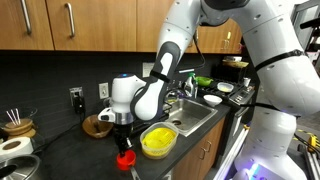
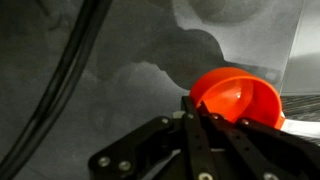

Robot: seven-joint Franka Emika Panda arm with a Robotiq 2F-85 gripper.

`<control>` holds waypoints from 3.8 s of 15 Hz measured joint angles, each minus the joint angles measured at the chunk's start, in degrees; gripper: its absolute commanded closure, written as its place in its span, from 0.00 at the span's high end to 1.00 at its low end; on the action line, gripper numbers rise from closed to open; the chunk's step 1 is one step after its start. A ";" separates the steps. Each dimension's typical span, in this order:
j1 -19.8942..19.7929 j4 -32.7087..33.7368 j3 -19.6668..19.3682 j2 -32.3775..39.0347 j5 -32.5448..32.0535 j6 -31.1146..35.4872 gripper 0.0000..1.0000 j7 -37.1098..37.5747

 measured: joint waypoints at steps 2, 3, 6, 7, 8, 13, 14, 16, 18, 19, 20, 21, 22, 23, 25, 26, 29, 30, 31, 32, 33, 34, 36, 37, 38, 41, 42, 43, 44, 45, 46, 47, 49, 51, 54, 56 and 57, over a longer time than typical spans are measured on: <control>-0.15 -1.89 0.00 -1.89 0.00 0.81 0.01 1.02; -0.31 -2.72 0.00 -2.80 0.00 1.09 0.01 1.39; -1.59 -4.92 0.17 -4.96 0.19 2.75 0.01 1.73; -2.28 -5.62 0.31 -5.48 0.29 3.55 0.01 1.72; -3.19 -6.41 0.57 -5.99 0.55 4.52 0.01 1.71; -9.38 -9.96 3.52 -7.33 2.74 10.19 0.01 1.20; -10.91 -10.67 4.45 -7.43 2.91 11.35 0.01 1.10; -13.98 -12.01 6.51 -7.51 3.30 13.38 0.01 0.86; -17.50 -13.27 9.00 -7.52 3.34 15.10 0.01 0.81; -19.40 -13.86 10.33 -7.52 3.34 15.87 0.01 0.80; -21.39 -14.43 11.72 -7.53 3.34 16.57 0.01 0.79; -23.44 -14.96 13.14 -7.53 3.34 17.13 0.01 0.78; -25.74 -15.51 14.74 -7.53 3.34 17.65 0.01 0.74; -28.18 -16.03 16.41 -7.54 3.34 17.98 0.01 0.69; -33.16 -17.03 19.83 -7.63 3.34 18.14 0.01 0.57; -35.68 -17.50 21.56 -7.73 3.34 18.11 0.01 0.52; -43.35 -18.78 26.94 -8.29 3.32 17.68 0.01 0.41; -45.85 -19.09 28.76 -8.53 3.32 17.32 0.01 0.37; -48.34 -19.30 30.60 -8.70 3.31 16.74 0.01 0.28; -50.89 -19.46 32.52 -8.84 3.31 15.84 0.01 0.19; -53.33 -19.50 34.41 -8.99 3.31 14.63 0.01 0.09; -55.57 -19.49 36.13 -9.11 3.31 13.36 0.01 -0.08; -59.98 -19.37 39.62 -9.26 3.31 10.32 0.01 -0.69; -61.92 -19.26 41.23 -9.27 3.31 8.83 0.01 -0.89; -63.80 -19.12 42.85 -9.27 3.31 7.44 0.01 -1.05; -67.82 -18.02 46.69 -9.06 3.32 4.10 0.01 -1.39; -68.53 -17.45 47.54 -8.84 3.35 3.35 0.01 -1.40; -69.02 -16.81 48.25 -8.43 3.38 2.82 0.01 -1.40; -69.31 -16.19 48.82 -7.94 3.42 2.33 0.01 -1.39; -69.40 -15.51 49.27 -7.32 3.43 1.74 0.01 -1.38; -69.39 -14.86 49.58 -6.61 3.43 1.18 0.01 -1.38; -69.32 -14.26 49.79 -5.89 3.43 0.74 0.01 -1.37; -68.86 -13.33 49.82 -4.81 3.43 0.59 0.01 -1.35; -67.37 -12.66 49.35 -4.50 4.98 0.53 0.01 -1.57; -64.10 -11.84 48.57 -4.93 8.26 -1.64 0.01 -1.25; -62.03 -11.74 48.38 -5.99 9.68 -3.03 0.01 -1.01; -61.38 -11.69 48.45 -6.39 9.45 -3.17 0.01 -1.02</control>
